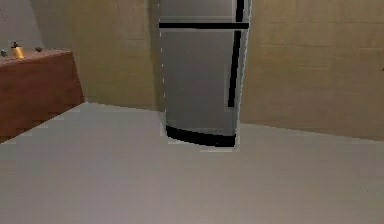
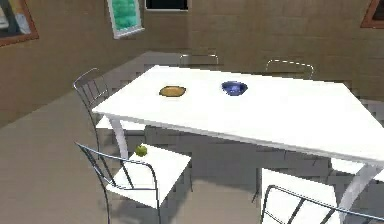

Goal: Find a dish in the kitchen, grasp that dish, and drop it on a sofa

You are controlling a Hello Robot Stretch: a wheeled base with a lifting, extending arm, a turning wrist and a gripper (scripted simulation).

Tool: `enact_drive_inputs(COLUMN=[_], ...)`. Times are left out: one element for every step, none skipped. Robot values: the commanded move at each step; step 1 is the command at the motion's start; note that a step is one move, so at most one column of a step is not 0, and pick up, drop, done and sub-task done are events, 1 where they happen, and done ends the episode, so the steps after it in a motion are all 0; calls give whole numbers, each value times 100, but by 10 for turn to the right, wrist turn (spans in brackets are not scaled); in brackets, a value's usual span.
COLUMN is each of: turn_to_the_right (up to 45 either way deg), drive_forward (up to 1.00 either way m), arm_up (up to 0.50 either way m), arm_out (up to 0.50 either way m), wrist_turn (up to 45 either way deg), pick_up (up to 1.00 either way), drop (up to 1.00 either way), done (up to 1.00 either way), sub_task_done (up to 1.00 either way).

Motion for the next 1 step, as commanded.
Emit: enact_drive_inputs(turn_to_the_right=[120], drive_forward=[0], arm_up=[0], arm_out=[0], wrist_turn=[0], pick_up=[0], drop=[0], done=[0], sub_task_done=[0])
